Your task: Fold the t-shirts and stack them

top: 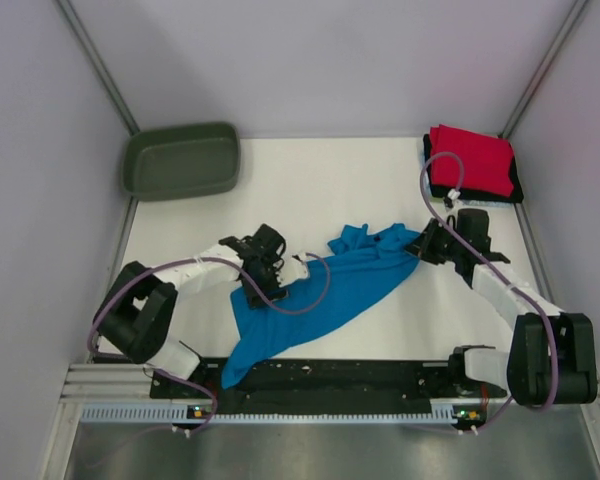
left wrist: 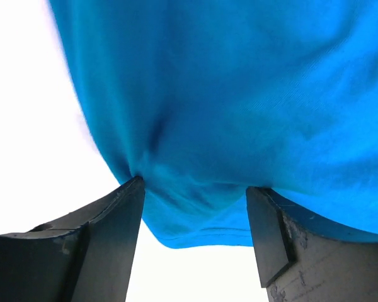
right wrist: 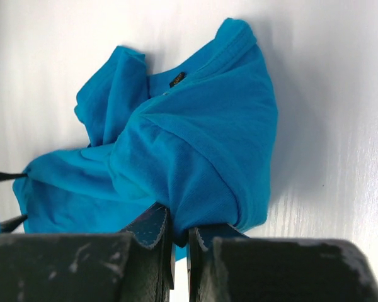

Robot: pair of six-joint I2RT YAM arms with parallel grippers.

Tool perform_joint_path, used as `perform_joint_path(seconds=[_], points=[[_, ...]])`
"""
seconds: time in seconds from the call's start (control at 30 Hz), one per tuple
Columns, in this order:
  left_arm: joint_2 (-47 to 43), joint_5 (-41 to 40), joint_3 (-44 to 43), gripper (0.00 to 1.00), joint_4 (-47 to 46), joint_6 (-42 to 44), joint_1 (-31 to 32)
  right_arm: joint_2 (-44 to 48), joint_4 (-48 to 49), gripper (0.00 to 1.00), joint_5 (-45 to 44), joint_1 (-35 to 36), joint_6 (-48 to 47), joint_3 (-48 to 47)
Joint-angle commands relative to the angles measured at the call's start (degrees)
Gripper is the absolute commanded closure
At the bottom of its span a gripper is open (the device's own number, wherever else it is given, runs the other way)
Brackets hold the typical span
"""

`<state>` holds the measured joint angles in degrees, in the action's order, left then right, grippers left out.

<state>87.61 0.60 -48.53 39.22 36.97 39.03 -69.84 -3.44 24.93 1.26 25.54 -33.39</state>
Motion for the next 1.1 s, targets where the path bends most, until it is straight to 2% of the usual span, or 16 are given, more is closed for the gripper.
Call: perform_joint_path(seconds=[0.0,0.03,0.17,0.4,0.6,0.8,0.83,0.97,1.07], points=[[-3.84,18.51,-0.34,0.31,-6.89,4.49,-9.38,0.85,-0.42,0.96,-1.99,-0.55,-2.86,-2.82],[-4.38,22.47,-0.25,0.3,-6.01,6.43,-11.32,0.76,-0.51,0.96,-2.08,-0.55,-2.95,-2.82],[-1.23,29.79,-3.31,0.3,-0.13,11.8,-15.9,0.24,-0.6,0.96,-2.16,-0.55,-3.3,-3.35],[7.3,33.5,-11.84,0.33,0.77,9.79,-24.16,-0.56,-1.3,0.96,-2.43,-0.55,-4.53,-4.23],[13.54,30.52,-14.58,0.33,2.7,10.4,-23.83,-0.82,-1.57,0.96,-2.52,-0.55,-4.8,-4.67],[12.32,23.85,-12.46,0.36,-3.53,7.5,-22.15,-1.52,-1.48,0.97,-2.43,-0.55,-5.15,-5.28],[12.67,22.44,-13.07,0.42,-3.71,7.33,-21.98,-1.7,-1.57,0.97,-2.08,-0.55,-5.06,-5.46],[16.27,20.76,-17.37,1.0,1.8,7.94,-21.8,-2.31,-1.39,0.98,-0.41,-0.55,-4.36,-7.56],[15.05,19.01,-21.94,1.0,2.27,5.84,-21.8,-3.98,-0.69,0.99,0.29,-0.55,-3.57,-11.6]])
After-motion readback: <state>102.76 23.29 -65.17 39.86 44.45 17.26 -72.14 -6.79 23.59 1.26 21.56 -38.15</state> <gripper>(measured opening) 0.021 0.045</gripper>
